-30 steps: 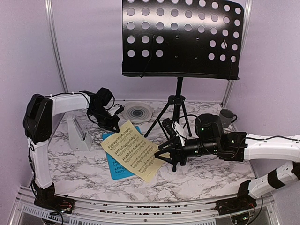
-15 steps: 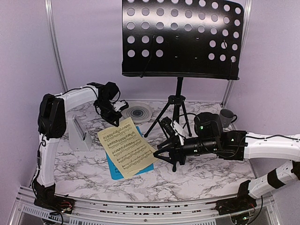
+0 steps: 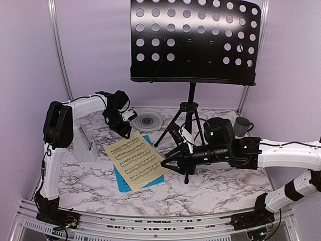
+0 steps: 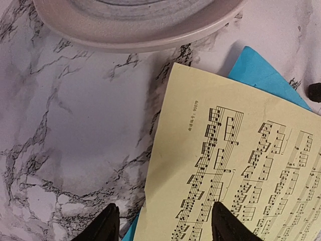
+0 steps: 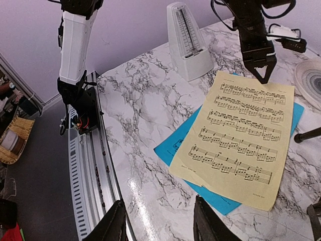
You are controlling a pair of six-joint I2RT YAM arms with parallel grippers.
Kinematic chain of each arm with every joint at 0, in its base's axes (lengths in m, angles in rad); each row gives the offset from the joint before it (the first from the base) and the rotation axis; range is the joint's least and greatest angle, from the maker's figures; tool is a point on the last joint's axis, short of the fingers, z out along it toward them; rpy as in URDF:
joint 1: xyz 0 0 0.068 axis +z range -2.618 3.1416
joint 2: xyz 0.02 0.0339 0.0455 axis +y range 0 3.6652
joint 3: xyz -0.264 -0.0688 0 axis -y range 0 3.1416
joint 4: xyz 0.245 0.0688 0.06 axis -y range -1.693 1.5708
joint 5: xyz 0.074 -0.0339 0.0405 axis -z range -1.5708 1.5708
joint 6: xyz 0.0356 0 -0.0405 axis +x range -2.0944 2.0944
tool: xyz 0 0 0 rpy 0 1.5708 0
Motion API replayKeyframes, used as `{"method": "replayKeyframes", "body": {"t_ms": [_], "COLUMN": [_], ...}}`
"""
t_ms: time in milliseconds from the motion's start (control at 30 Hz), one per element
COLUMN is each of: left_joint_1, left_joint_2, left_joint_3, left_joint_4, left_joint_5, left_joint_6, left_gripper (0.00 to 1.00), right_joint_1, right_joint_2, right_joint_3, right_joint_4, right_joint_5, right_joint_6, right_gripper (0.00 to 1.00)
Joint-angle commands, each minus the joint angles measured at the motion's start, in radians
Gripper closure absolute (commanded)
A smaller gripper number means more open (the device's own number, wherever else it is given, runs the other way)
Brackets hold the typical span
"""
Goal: Pack up the instrument practice props
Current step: Adjust the sheet music, then adjust the sheet music at the center of the board.
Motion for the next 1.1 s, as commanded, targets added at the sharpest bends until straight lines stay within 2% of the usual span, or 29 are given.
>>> {"method": "replayKeyframes", "body": {"t_ms": [0, 167, 300, 500, 700, 833, 933, 1067], "left_joint_1": [-0.001, -0.053, -0.115, -0.237, -0.367, -0.419, -0.446, -0.449], "left_joint_2": [-0.136, -0.278, -0.401, -0.610, -0.745, -0.814, -0.872, -0.989], "left_joint_3": [-0.065, -0.156, -0.253, -0.404, -0.462, -0.510, -0.555, -0.659], "left_joint_4": [0.081, 0.150, 0.202, 0.258, 0.232, 0.232, 0.233, 0.294], "left_joint_5": [-0.063, -0.146, -0.195, -0.268, -0.332, -0.378, -0.465, -0.463], "left_joint_6": [-0.067, -0.115, -0.170, -0.258, -0.325, -0.418, -0.499, -0.596], "left_gripper": [0.33, 0.24, 0.02, 0.01, 0.00, 0.01, 0.01, 0.01], "right_joint_1": [0.014, 0.017, 0.017, 0.018, 0.018, 0.017, 0.017, 0.017], "right_joint_2": [0.011, 0.021, 0.000, -0.038, -0.060, -0.075, -0.060, -0.020], "right_joint_3": [0.045, 0.049, 0.003, -0.066, -0.102, -0.132, -0.134, -0.116], "right_joint_4": [0.008, 0.016, 0.088, 0.212, 0.258, 0.297, 0.308, 0.300], "right_joint_5": [-0.019, -0.017, 0.012, 0.055, 0.106, 0.136, 0.148, 0.138], "right_joint_6": [-0.007, -0.023, -0.018, 0.007, -0.004, 0.000, 0.000, 0.003], "right_gripper": [0.57, 0.56, 0.55, 0.55, 0.55, 0.54, 0.54, 0.54]}}
